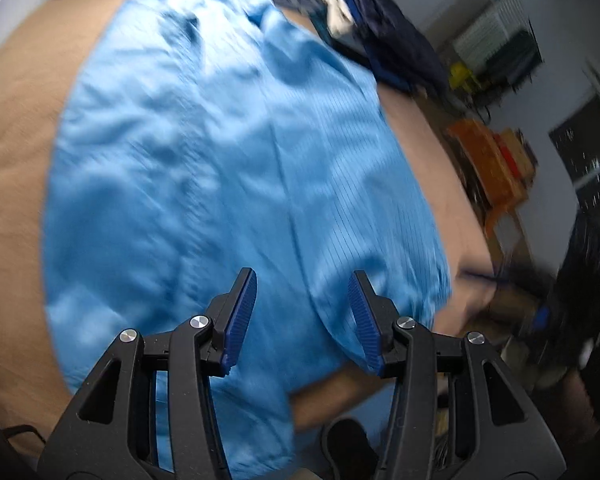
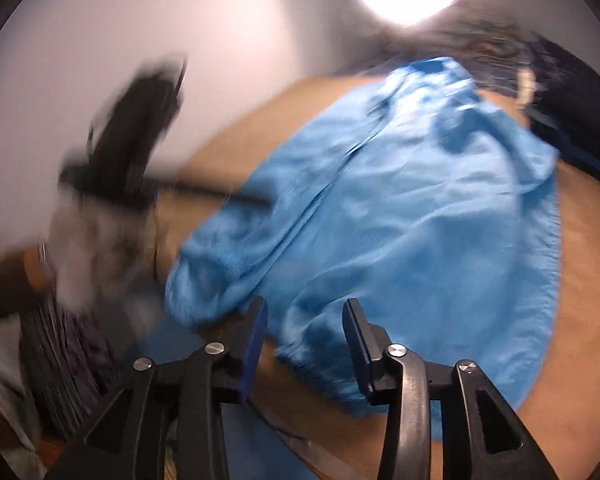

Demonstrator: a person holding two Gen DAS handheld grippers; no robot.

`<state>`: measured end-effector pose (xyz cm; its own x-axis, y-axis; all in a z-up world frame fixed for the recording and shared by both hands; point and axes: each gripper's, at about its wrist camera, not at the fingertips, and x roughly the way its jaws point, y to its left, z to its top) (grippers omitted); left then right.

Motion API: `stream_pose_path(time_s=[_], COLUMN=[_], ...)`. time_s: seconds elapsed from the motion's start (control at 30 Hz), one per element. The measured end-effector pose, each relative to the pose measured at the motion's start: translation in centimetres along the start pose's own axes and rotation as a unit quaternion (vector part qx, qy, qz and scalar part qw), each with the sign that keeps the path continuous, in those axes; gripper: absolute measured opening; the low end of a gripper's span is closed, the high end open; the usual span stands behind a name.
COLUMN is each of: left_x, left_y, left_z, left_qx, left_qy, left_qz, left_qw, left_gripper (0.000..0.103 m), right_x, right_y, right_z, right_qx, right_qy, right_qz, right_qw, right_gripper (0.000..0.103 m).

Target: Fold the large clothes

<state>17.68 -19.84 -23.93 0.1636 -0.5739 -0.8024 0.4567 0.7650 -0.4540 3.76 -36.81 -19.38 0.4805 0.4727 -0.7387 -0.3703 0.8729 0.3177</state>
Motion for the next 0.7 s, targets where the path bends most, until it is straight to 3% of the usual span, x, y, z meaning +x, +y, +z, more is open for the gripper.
stream_pose_path(time_s=[0.17,0.33,0.43,0.47,0.5,0.53,0.7], left_x=[3.3,3.0,2.2,2.4,2.8,3.3,6.6], left_y=[-2.6,-6.4,-9.9,-11.2,-12.3,-13.4,-15.8], left_z=[-2.3,-3.9,-5.1,-5.6,-6.1,-6.6,-8.1], left_qx=[0.028,0.099,0.172,0.197,0.216,0.235,0.303], left_qy=[0.052,0.029,0.002,-0.001,0.001,0.003,0.025], left_qz=[0.005,0.031,0.038,0.036,0.034,0.033,0.069], left_qw=[0.9983,0.9942,0.9844,0.9797,0.9757,0.9715,0.9502], left_gripper=[0.049,0.049,0.049,0.053,0.063,0.065,0.066], right_x=[-1.1,-0.5,0.3,0.4,0.6,0.7,2.3], right_y=[-6.5,-13.8,-16.7,-17.4,-18.0,-18.4,-20.6], right_z=[0.7,0.7,1.0,1.0,1.1,1.1,2.2], right_qx=[0.107,0.218,0.272,0.284,0.295,0.299,0.319], right_qy=[-0.030,-0.048,-0.052,-0.057,-0.063,-0.065,-0.076], right_qz=[-0.036,-0.038,-0.030,-0.023,-0.019,-0.016,-0.007], right_qw=[0.993,0.974,0.960,0.957,0.953,0.952,0.945], right_gripper=[0.046,0.046,0.046,0.046,0.046,0.046,0.050])
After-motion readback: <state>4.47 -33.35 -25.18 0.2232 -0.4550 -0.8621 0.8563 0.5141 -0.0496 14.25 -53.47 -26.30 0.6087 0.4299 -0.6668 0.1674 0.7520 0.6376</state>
